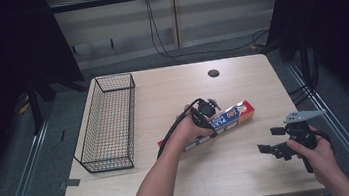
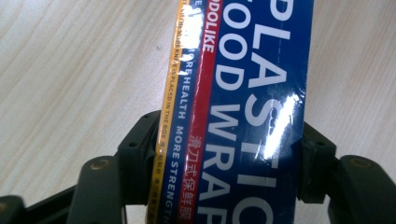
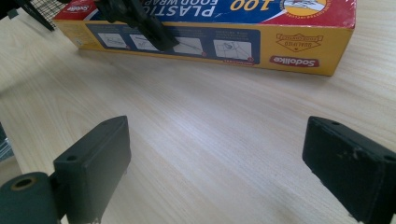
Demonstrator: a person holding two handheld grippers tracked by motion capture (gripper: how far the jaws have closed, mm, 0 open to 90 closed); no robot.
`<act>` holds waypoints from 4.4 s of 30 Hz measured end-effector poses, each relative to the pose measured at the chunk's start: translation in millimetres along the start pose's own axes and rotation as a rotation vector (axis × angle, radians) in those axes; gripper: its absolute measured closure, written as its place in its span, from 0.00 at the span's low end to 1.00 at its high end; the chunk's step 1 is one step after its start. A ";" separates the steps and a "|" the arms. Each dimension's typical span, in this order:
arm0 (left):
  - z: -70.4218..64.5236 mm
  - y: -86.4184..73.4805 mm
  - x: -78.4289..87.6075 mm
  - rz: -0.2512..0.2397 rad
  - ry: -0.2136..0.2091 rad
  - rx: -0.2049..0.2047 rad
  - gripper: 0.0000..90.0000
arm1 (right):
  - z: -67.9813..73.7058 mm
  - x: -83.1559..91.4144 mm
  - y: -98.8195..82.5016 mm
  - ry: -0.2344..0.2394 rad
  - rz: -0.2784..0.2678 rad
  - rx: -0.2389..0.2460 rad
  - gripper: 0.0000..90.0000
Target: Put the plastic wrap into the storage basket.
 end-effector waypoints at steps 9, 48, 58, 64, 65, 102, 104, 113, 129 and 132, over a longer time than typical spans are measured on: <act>1.5 -2.0 16.5 0.058 0.013 0.134 0.47 | 1.1 -1.1 0.5 0.010 0.000 0.014 0.09; 31.8 -3.7 95.4 0.019 0.150 0.372 0.47 | 4.2 -1.9 2.0 0.023 -0.011 0.000 0.09; 41.1 -10.4 110.0 0.006 0.186 0.426 0.47 | 4.9 -2.6 1.9 0.028 -0.010 0.001 0.09; 45.2 -13.7 117.0 -0.007 0.205 0.466 0.47 | 4.8 -2.8 1.8 0.026 -0.009 0.004 0.09; 45.9 -14.3 118.3 -0.004 0.213 0.461 0.47 | 5.0 -3.1 1.4 0.025 -0.006 0.003 0.09; 65.8 -29.4 158.6 -0.026 0.307 0.585 0.47 | 7.1 -4.5 1.9 0.028 -0.001 0.016 0.09; 67.4 -30.1 160.7 -0.029 0.314 0.578 0.47 | 7.2 -4.4 2.0 0.029 -0.002 0.015 0.09; 69.9 -32.9 171.5 -0.034 0.329 0.597 0.47 | 8.3 -4.8 2.0 0.030 0.001 0.020 0.09; 78.0 -44.3 186.0 -0.031 0.362 0.622 0.47 | 8.4 -5.3 2.5 0.032 -0.002 0.027 0.09; 79.3 -47.5 189.3 -0.024 0.368 0.635 0.47 | 8.7 -5.4 2.6 0.031 -0.002 0.022 0.09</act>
Point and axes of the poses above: each handheld gripper's, and its own axes: x roughly backward along the jaws, y roughly out of its top, z roughly to its left, the point moved 7 cm from there along -x, roughly forward along the jaws, and after that the axes turned 9 degrees about -z, right-handed, at the moved point
